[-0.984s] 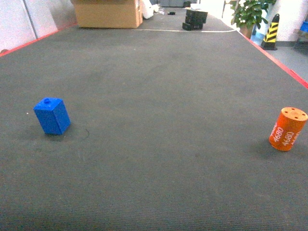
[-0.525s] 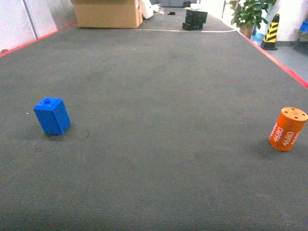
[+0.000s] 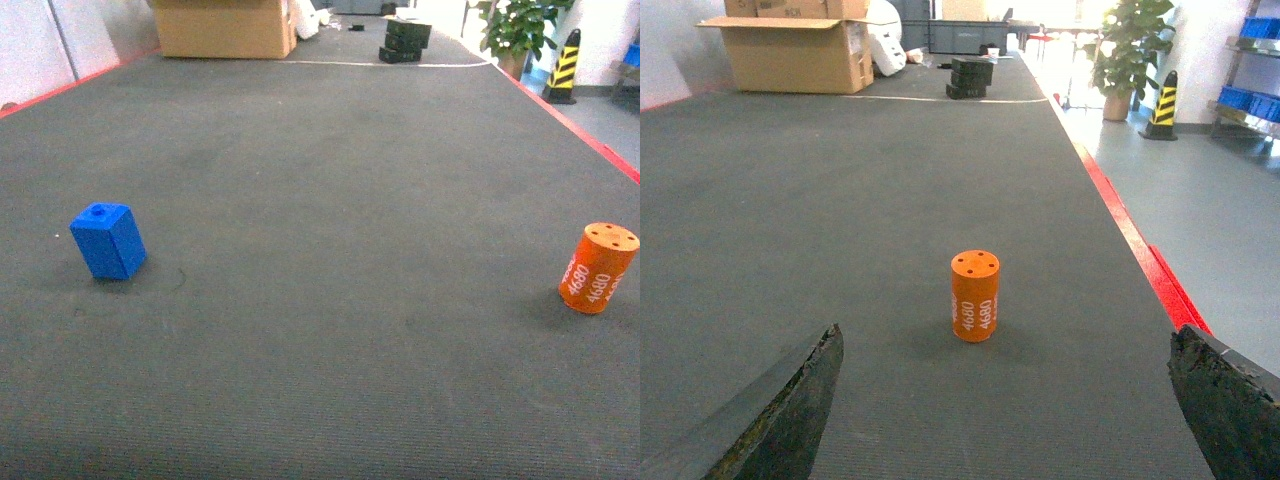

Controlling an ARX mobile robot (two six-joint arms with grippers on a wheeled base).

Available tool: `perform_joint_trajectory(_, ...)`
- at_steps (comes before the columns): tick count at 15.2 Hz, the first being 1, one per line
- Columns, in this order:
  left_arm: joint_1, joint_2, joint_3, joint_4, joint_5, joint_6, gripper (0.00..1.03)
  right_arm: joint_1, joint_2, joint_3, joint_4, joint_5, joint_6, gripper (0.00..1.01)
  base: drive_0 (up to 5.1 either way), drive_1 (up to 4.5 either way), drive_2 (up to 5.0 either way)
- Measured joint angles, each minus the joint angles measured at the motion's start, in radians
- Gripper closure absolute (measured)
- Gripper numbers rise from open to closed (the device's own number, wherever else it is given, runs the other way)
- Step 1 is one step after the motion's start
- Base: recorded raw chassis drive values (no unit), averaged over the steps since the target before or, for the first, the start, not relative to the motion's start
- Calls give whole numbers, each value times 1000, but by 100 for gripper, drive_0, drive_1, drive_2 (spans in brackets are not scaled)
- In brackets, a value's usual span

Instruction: Sort blue parts and orange caps into right shelf containers

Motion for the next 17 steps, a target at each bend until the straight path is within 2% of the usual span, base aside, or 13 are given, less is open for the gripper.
perform_joint_trajectory(17,0,0,0,0,0,0,5,0,0,0,0,0,0,3,0,0,0)
